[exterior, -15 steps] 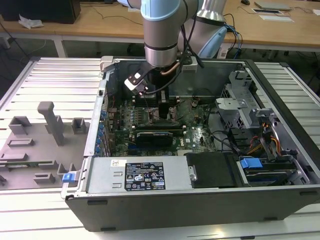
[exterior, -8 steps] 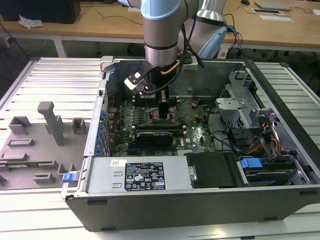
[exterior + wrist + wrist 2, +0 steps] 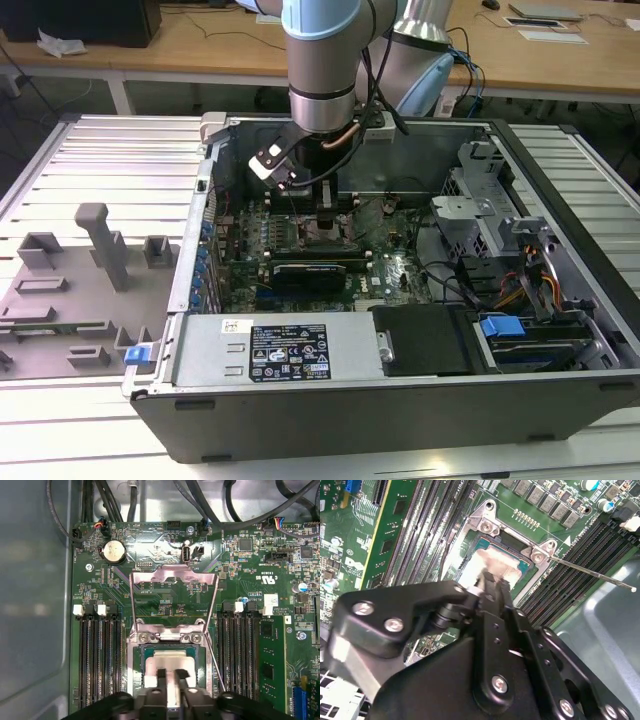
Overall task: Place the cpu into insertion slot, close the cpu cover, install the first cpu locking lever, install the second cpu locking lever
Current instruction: 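Place the cpu into insertion slot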
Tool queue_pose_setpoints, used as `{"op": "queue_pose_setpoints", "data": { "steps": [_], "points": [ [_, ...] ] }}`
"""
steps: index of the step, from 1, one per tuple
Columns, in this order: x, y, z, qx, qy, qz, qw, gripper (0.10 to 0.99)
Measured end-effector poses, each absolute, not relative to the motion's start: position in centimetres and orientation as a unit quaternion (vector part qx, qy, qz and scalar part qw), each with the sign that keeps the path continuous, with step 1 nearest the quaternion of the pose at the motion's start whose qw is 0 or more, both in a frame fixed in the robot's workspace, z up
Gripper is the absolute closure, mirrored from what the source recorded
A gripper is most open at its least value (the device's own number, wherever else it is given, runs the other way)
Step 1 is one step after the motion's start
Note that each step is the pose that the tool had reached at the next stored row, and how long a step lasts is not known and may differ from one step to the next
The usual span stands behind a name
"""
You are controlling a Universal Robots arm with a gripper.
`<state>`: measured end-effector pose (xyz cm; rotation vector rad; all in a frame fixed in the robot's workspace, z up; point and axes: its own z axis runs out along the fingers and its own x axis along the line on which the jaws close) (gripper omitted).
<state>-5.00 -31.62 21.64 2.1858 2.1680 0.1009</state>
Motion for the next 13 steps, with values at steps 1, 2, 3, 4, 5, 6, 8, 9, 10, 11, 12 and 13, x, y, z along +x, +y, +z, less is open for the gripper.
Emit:
{"op": "queue_pose_setpoints", "data": {
  "steps": [1,2,3,4,5,6,8,9,10,11,12,13],
  "points": [
    [-5.0,-31.62,21.64,0.709,0.703,0.033,0.031,0.933],
    [-5.0,-31.62,21.64,0.709,0.703,0.033,0.031,0.98],
    [-5.0,-31.62,21.64,0.709,0.703,0.033,0.031,0.98],
    [-5.0,-31.62,21.64,0.709,0.703,0.033,0.031,0.98],
    [-4.99,-31.63,21.65,0.709,0.704,0.032,0.03,0.98],
    [-4.91,-31.63,21.63,0.71,0.704,0.023,0.021,0.98],
    [-4.9,-31.63,21.63,0.71,0.704,0.019,0.017,0.98],
    [-4.89,-31.63,21.6,0.71,0.704,0.019,0.017,0.98],
    [-4.87,-31.64,21.52,0.71,0.704,0.019,0.016,0.98],
    [-4.86,-31.66,21.46,0.71,0.704,0.02,0.015,0.98],
    [-4.86,-31.67,21.34,0.71,0.704,0.021,0.014,0.98],
    [-4.86,-31.68,21.26,0.71,0.704,0.023,0.013,0.98]
  ]
}}
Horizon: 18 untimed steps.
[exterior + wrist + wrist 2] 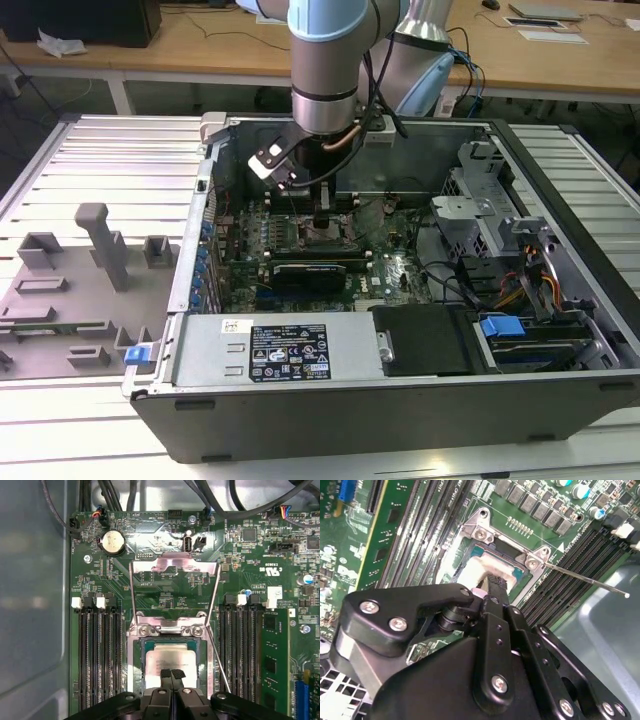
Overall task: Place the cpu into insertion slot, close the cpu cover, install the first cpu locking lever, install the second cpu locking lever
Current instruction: 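Place the cpu into insertion slot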
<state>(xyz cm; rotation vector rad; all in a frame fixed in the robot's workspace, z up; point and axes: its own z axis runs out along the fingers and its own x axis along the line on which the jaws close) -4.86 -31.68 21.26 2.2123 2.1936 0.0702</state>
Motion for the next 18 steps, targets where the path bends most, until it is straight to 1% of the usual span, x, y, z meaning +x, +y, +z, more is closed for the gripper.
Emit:
{"op": "queue_pose_setpoints", "data": {
  "steps": [9,18],
  "points": [
    [-4.86,-31.7,20.44,0.71,0.703,0.034,0.001,0.98],
    [-4.86,-31.7,20.95,0.71,0.703,0.034,0.001,0.98]
  ]
}}
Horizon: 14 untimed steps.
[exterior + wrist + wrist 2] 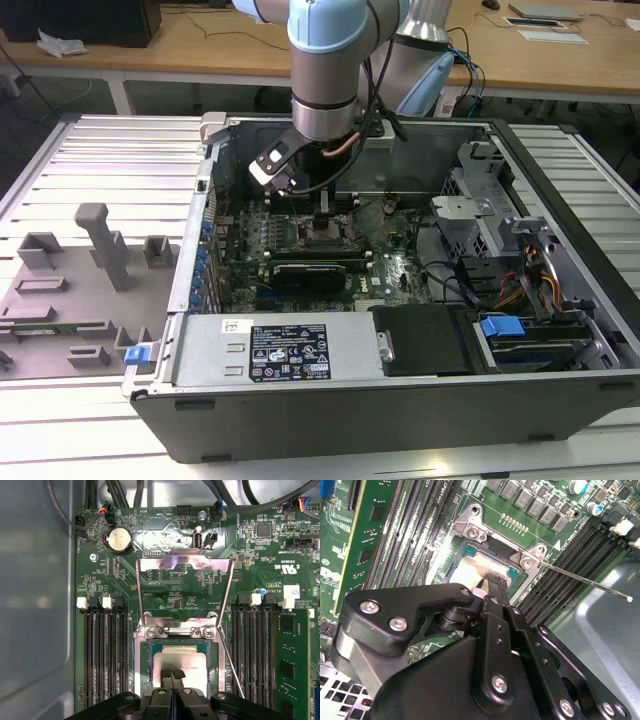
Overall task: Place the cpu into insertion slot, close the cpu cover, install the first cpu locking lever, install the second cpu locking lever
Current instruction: 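Place the cpu into insertion slot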
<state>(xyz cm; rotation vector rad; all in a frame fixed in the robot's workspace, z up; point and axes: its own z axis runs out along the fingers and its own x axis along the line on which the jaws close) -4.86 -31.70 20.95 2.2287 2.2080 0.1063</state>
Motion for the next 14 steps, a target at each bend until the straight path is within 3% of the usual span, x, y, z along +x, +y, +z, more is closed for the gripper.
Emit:
{"op": "queue_pose_setpoints", "data": {
  "steps": [8,14],
  "points": [
    [-4.9,-31.7,23.5,0.71,0.703,0.032,0.003,0.98],
    [-4.8,-31.9,24.6,0.71,0.704,0.024,0.011,0.98]
  ]
}}
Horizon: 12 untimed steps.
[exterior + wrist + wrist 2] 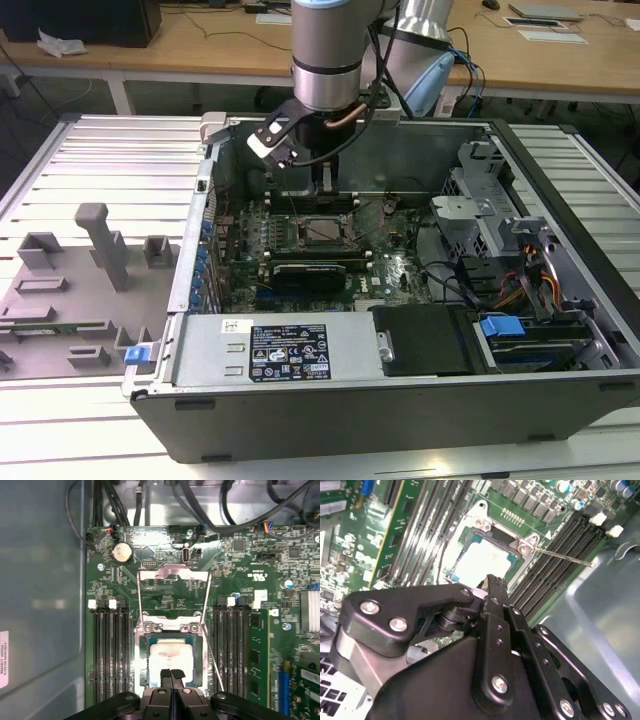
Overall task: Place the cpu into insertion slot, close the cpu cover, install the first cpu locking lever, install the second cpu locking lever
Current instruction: 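Place the cpu into insertion slot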
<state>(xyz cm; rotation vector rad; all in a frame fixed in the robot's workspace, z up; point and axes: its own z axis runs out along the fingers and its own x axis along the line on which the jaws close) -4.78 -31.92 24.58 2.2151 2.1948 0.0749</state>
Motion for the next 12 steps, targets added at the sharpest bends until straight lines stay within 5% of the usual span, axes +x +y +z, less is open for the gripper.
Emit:
{"op": "queue_pose_setpoints", "data": {
  "steps": [12],
  "points": [
    [-3.7,-32.2,26.8,0.71,0.703,0.024,0.011,0.98]
  ]
}}
